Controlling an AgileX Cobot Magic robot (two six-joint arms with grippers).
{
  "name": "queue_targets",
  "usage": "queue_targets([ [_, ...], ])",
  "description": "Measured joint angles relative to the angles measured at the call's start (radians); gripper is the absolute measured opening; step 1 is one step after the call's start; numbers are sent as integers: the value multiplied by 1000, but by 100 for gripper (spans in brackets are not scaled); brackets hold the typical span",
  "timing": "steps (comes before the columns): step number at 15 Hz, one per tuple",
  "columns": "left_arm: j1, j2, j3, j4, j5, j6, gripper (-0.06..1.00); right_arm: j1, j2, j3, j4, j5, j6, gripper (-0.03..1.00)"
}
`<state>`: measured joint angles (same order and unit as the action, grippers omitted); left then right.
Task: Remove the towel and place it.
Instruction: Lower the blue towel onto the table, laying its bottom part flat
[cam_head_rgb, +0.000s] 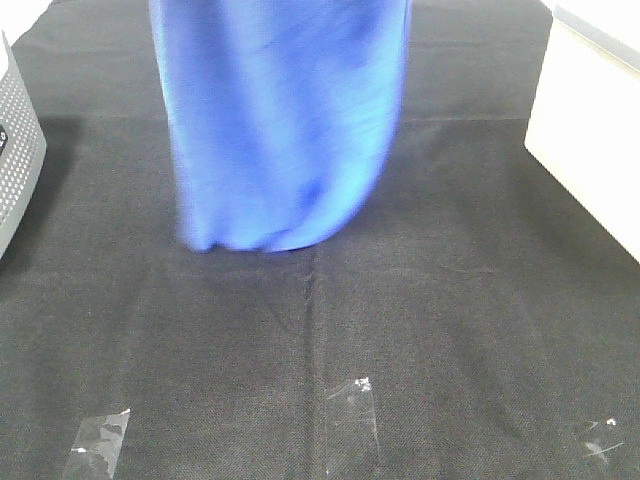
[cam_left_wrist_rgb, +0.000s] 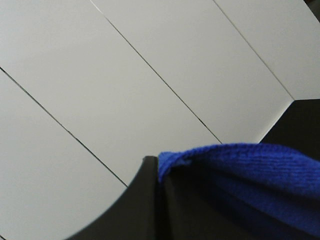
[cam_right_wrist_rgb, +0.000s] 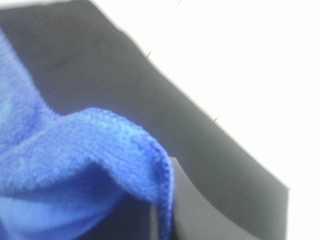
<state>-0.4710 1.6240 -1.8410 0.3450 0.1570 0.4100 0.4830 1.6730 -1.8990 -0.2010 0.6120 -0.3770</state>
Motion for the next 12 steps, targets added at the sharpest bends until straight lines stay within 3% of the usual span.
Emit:
queue_targets([
  [6, 124, 83, 0, 5, -316, -1, 0, 0, 45, -1, -103, -362, 23, 0],
  [7, 160, 119, 0, 6, -399, -1, 0, 0, 96, -4, -109, -468, 24, 0],
  [8, 160, 119, 0, 6, -399, -1, 0, 0, 96, -4, -109, -468, 24, 0],
  [9, 194, 169, -17, -5, -487, -1, 0, 0, 155, -51, -109, -559, 24, 0],
  [12, 221, 269, -134, -42, -545, 0, 0, -8, 253, -172, -109, -673, 26, 0],
])
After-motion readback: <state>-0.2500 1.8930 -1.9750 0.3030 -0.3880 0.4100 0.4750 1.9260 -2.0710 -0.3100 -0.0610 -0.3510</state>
